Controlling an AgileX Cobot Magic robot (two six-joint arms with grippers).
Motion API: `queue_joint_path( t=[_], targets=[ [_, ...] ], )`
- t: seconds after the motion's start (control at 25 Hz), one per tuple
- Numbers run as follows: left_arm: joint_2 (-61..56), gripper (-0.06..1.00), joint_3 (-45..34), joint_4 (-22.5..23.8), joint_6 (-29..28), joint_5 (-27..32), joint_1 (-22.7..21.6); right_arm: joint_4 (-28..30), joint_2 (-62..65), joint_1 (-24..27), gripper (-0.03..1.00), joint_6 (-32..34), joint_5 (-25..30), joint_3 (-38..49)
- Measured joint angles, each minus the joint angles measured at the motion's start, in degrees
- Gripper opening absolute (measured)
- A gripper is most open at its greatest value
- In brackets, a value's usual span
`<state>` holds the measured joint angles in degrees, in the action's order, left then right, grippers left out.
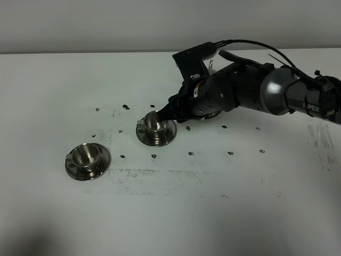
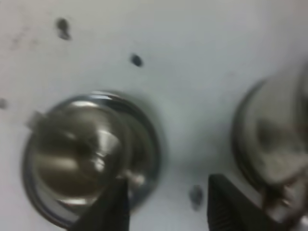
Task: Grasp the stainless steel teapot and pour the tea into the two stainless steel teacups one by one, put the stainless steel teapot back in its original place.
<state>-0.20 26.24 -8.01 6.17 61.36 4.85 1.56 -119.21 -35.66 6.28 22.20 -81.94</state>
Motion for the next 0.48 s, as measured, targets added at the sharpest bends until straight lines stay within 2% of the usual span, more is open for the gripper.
queue_joint_path(
  t=[0.24,0.48],
  targets=[
    [0.00,0.33,0.00,0.00,0.00,0.00,0.00,2.67,-0.06,0.61,0.37,1.25,4.64,0.00],
    [0.00,0.33,0.00,0.00,0.00,0.00,0.00,11.18,-0.06,1.21,0.37,7.92,6.42,0.02]
  ],
)
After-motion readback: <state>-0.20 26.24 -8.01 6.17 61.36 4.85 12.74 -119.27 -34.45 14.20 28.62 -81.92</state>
